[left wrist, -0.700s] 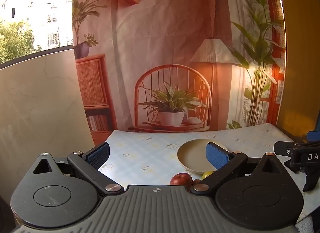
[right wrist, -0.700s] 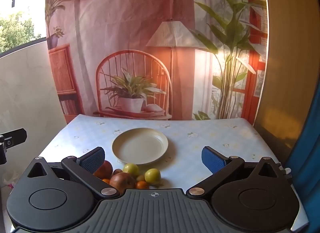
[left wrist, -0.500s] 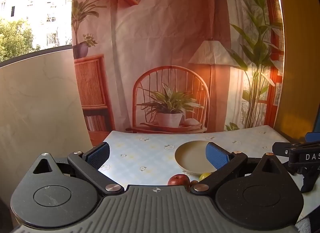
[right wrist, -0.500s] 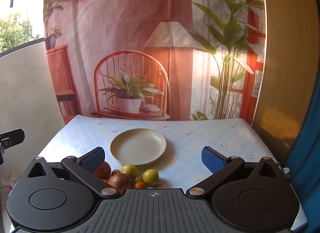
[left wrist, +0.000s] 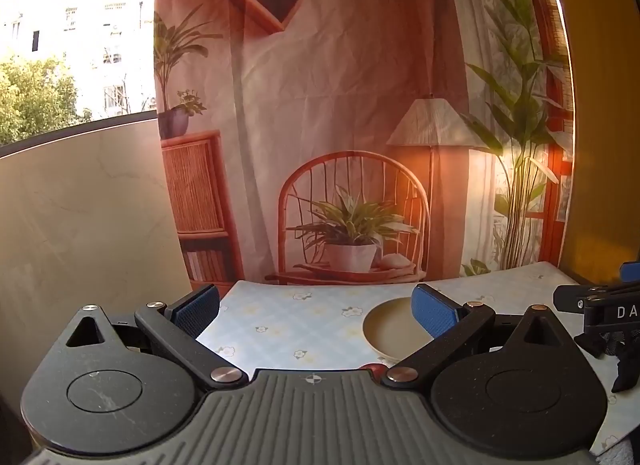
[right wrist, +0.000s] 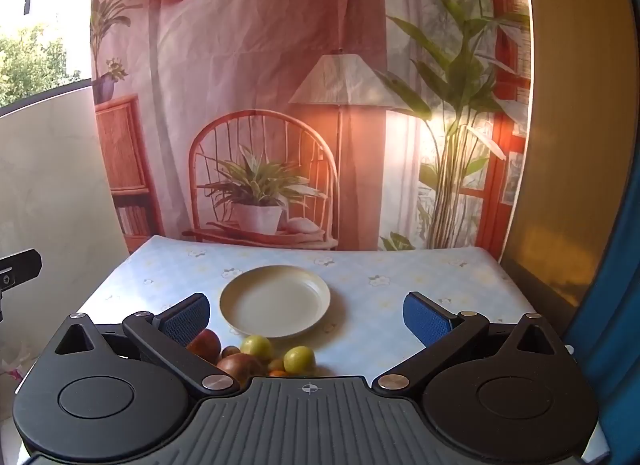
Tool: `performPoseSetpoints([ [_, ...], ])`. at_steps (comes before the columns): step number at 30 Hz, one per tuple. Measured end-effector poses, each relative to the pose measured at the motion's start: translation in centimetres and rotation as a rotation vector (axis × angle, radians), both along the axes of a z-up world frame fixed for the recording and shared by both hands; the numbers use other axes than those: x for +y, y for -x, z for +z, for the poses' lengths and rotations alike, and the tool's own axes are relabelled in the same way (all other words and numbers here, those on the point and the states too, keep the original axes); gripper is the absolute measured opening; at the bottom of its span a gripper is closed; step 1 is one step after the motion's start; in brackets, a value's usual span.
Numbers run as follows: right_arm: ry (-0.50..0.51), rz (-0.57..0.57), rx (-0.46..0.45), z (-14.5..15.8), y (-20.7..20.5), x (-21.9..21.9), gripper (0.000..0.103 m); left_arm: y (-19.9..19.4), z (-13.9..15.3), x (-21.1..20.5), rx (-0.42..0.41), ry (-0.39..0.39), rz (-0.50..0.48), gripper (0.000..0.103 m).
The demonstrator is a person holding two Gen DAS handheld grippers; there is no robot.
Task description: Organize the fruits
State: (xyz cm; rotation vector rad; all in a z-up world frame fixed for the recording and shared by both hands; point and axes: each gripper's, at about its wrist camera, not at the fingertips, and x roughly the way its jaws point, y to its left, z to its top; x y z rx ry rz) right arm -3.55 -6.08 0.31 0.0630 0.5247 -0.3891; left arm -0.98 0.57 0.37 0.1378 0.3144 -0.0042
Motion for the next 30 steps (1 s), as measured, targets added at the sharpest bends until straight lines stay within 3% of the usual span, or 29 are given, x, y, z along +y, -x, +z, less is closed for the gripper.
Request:
performPoseSetpoints([
  [30,0.014,-0.001,-0.021,0.44,0.35,0.67,0.103,0.47,-0.03,0.35,-0.019,0.009,0.011,0.103],
])
